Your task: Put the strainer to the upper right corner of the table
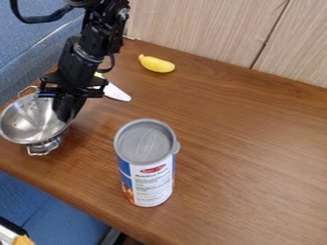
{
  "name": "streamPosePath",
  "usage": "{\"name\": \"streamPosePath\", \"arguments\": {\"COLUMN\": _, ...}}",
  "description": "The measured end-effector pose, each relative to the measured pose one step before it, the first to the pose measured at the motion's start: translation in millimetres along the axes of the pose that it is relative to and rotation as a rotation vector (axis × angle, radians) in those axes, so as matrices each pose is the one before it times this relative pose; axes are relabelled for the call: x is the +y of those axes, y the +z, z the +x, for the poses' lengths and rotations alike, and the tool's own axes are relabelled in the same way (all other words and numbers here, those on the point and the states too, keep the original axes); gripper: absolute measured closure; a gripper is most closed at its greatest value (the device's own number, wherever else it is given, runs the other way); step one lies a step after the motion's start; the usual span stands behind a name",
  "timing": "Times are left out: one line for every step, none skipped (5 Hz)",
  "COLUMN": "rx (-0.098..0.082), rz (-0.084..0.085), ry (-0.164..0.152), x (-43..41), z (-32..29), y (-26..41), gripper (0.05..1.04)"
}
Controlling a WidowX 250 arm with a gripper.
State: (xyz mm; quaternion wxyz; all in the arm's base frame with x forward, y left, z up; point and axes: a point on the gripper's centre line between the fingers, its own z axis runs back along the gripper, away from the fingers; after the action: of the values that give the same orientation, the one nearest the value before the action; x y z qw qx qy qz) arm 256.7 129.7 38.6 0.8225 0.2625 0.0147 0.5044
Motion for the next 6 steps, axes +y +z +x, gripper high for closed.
{"name": "streamPosePath", "arguments": {"rx": -0.0117, "rz": -0.0076, "ry": -0.0199, "x": -5.76, "z": -4.72, "y": 4.20, "gripper": 1.006}}
{"name": "streamPosePath", "arguments": {"rx": 0.0157, "rz": -0.0170, "ry": -0.0108, "x": -4.37, "z": -5.34, "y": 7.07, "gripper": 1.006}}
{"name": "streamPosePath", "arguments": {"rx": -0.0120, "rz": -0.0590, "ry": -0.0018, "x": -9.61, "z": -1.39, "y": 26.07, "gripper": 1.006}}
{"name": "streamPosePath", "arguments": {"rx": 0.0061, "rz": -0.0025, "ry": 0.0060, "x": -3.64, "z": 1.28, "y": 15.63, "gripper": 1.006}}
{"name": "streamPosePath", "arguments": {"rx": 0.0106, "rz": -0.0321, "ry": -0.0211, "x": -13.50, "z": -8.60, "y": 22.80, "gripper": 1.006}}
{"name": "streamPosePath", "arguments": {"rx": -0.0128, "rz": -0.0540, "ry": -0.0155, "x": -22.67, "z": -7.58, "y": 24.89, "gripper": 1.006}}
